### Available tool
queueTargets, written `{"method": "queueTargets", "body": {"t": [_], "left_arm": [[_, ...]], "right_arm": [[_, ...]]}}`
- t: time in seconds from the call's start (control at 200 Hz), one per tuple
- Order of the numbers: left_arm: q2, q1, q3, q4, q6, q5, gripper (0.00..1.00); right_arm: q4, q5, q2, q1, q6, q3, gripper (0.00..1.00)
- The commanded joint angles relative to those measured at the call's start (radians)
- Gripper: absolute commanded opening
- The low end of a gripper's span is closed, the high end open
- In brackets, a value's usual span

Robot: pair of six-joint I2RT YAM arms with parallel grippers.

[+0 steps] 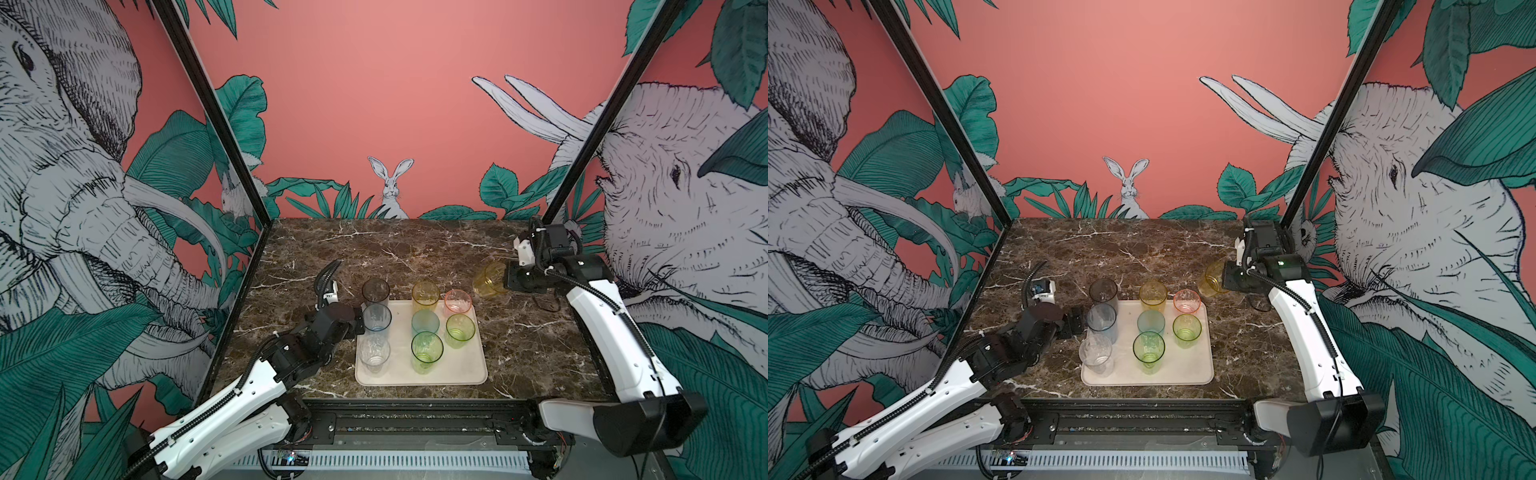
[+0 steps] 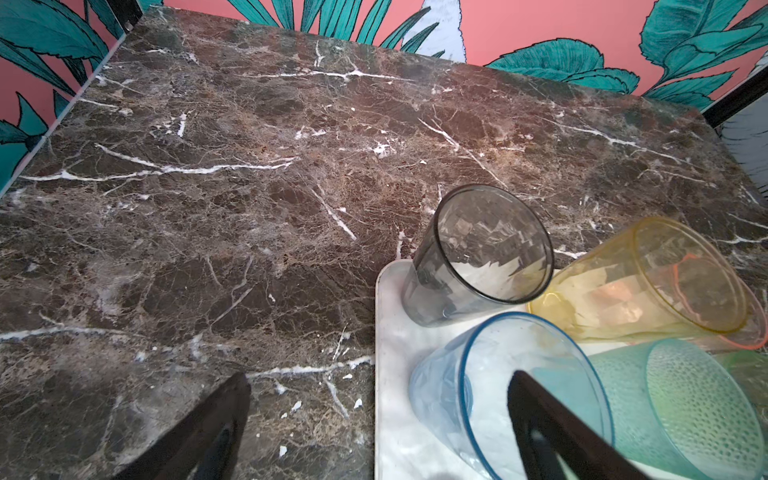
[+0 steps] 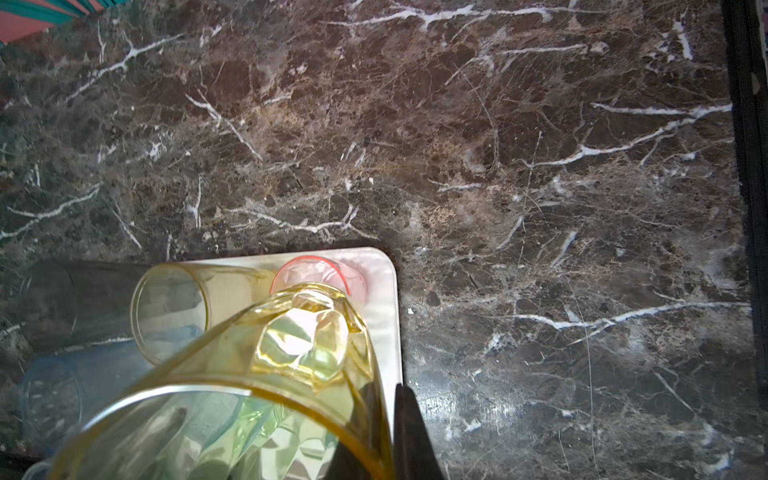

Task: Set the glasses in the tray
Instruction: 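Lift the yellow glass with the right gripper and carry it toward the tray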

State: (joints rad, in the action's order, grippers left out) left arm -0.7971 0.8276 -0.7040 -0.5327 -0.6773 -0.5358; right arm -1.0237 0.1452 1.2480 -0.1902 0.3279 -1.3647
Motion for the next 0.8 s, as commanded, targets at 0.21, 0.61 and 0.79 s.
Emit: {"method": "queueTargets", "body": {"t": [0.21,0.61,0.79], "left_arm": [[0.012,-0.007,0.001,-0.015,-0.032,0.014,0.97],[0.016,-0.006,0.007,-0.015,-0.051,0.024,0.97],[0.024,-0.007,0.014,-0.018,-0.065,0.032,0.96]], "right_arm": [[-0.127,-0.016,-0.129,-0.082,0.015,0.115,0.00],[-0.177,-0.038,-0.248,-0.224,0.107,0.213,0.00],[-0.177,-0.092,-0.276,-0.304,0.160,0.252,0.00]]}}
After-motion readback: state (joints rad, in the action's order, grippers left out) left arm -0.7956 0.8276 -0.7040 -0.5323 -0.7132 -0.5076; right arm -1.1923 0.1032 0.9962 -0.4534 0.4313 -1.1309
